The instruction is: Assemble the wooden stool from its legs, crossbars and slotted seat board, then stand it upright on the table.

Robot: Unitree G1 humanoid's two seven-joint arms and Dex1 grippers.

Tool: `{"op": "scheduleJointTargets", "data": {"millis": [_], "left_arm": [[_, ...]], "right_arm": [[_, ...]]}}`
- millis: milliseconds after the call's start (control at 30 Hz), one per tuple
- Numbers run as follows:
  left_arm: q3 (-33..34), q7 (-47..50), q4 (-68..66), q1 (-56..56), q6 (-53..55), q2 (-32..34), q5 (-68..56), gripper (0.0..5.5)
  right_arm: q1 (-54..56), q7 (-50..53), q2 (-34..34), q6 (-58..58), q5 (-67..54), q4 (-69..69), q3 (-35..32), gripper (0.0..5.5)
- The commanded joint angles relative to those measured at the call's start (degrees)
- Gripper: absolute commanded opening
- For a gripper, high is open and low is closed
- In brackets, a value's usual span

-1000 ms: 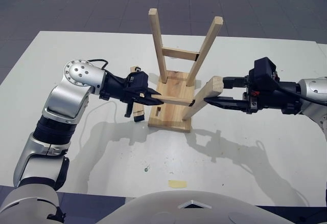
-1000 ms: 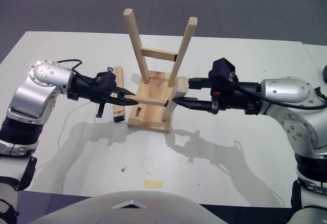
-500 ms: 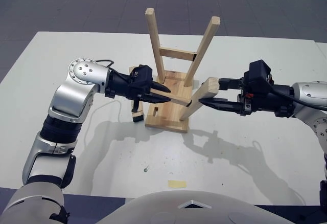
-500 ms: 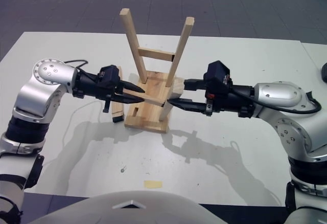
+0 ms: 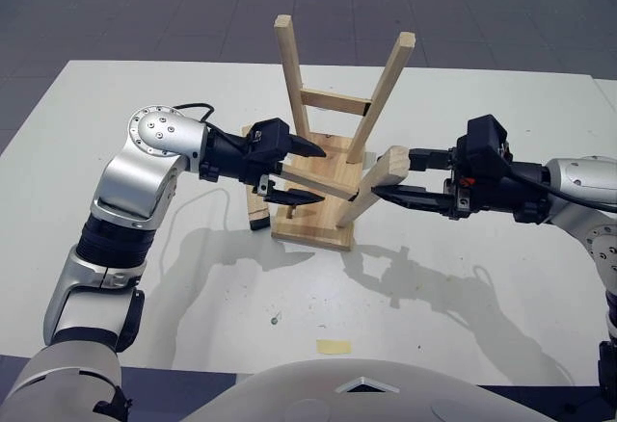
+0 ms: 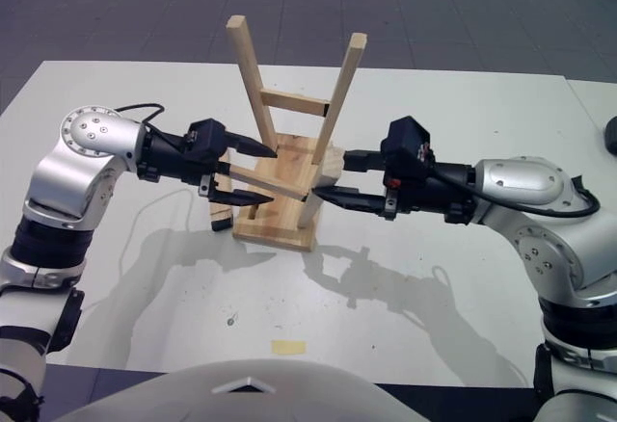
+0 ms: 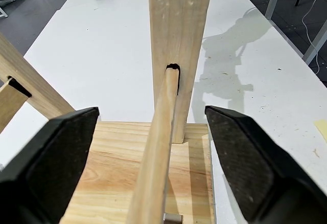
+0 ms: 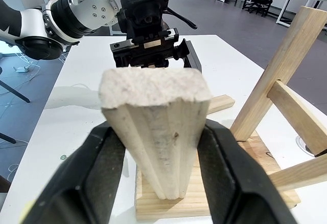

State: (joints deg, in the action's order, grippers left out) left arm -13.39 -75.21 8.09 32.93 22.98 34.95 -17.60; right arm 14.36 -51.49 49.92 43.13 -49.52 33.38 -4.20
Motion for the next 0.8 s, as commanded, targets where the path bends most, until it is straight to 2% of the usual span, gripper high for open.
{"op": "scheduleJointTargets", "data": {"millis": [33,200,667,800], "left_arm": [[-1.1,0.5,0.7,0.3,-0.8,-1.5,-0.8,4.62],[1.5,0.5,0.8,1.1,0.5,-0.1,-2.3,5.40],[4.9,-0.1,3.2,-2.2,1.8,5.3,-5.5,5.40],[12.4,3.4,5.0,-0.1,9.1,4.7,-14.3,5.40]], "right_arm": [[-1.9,-1.9,-0.6,2.8,-1.7,1.6,4.5,2.06],[-2.3,-1.8,-0.7,2.8,-1.7,1.7,4.6,2.06],[-2.7,-0.7,-0.9,2.8,-2.0,2.1,4.5,2.06],[-2.9,-0.5,-0.7,2.8,-2.1,2.2,4.4,2.06]]}}
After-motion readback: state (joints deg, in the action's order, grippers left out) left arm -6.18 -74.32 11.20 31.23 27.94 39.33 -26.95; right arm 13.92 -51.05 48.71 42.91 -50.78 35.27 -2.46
